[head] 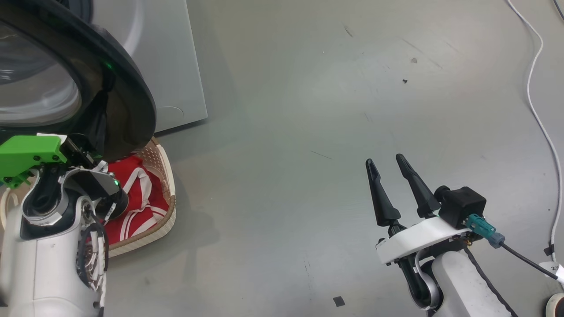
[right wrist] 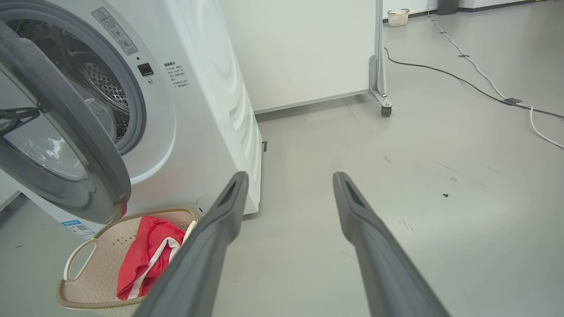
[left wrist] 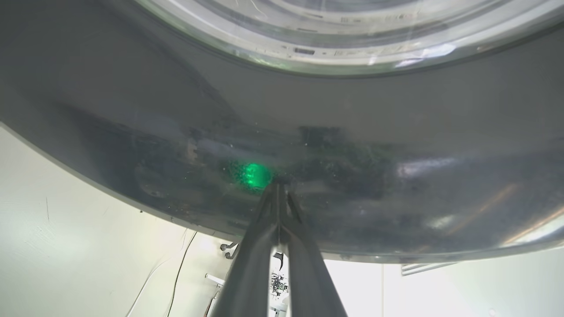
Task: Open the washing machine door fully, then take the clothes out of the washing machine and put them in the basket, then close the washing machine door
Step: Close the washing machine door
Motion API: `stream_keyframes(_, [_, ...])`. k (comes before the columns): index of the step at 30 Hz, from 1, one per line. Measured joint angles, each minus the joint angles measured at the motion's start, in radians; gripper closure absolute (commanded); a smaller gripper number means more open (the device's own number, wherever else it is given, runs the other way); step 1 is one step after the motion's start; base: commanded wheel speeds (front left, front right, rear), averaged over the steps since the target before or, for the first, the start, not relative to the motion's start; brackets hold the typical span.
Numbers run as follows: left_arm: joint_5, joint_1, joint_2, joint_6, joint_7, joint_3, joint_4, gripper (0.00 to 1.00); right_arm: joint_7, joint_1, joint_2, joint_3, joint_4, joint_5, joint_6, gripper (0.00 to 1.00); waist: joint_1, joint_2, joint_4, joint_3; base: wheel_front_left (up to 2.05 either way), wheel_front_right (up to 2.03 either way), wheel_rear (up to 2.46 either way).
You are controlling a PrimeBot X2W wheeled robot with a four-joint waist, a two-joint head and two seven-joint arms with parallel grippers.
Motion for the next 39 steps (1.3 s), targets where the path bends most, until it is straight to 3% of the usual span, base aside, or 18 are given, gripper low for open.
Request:
stream_keyframes(7, [0.000,-0.005,-0.002,-0.015,0.003,-0.035,0.044,1.00,0.000,0.000,0.001,-0.030,-0.004,-0.001,0.000,0.00,0.0000,0.0000,0.021,-0.013,0.00,0.00,0.00])
stream_keyframes(18, [0.068,0.084,-0.003,-0.088,0.086,-0.175,0.082,1.00,0.000,0.006,-0.004,-0.065,-0.003,-0.013,0.000,0.00,0.0000,0.0000,0.100,-0.075,0.00,0.00,0.00])
stream_keyframes(30, [0.428,0.196,0.152,-0.202,0.038,-0.360,0.090,1.00,0.000,0.051,-0.023,-0.081,0.009,-0.014,0.000,0.00,0.0000,0.0000,0.215,-0.165,0.00,0.00,0.00])
stream_keyframes(34, [0.572,0.225,0.218,-0.204,-0.045,-0.390,0.089,1.00,0.000,0.067,-0.027,-0.086,0.008,-0.015,0.000,0.00,0.0000,0.0000,0.259,-0.195,0.00,0.00,0.00])
stream_keyframes(39, [0.699,0.252,0.248,-0.212,-0.150,-0.415,0.060,1.00,0.000,0.091,-0.028,-0.089,0.007,-0.022,0.000,0.00,0.0000,0.0000,0.314,-0.232,0.00,0.00,0.00])
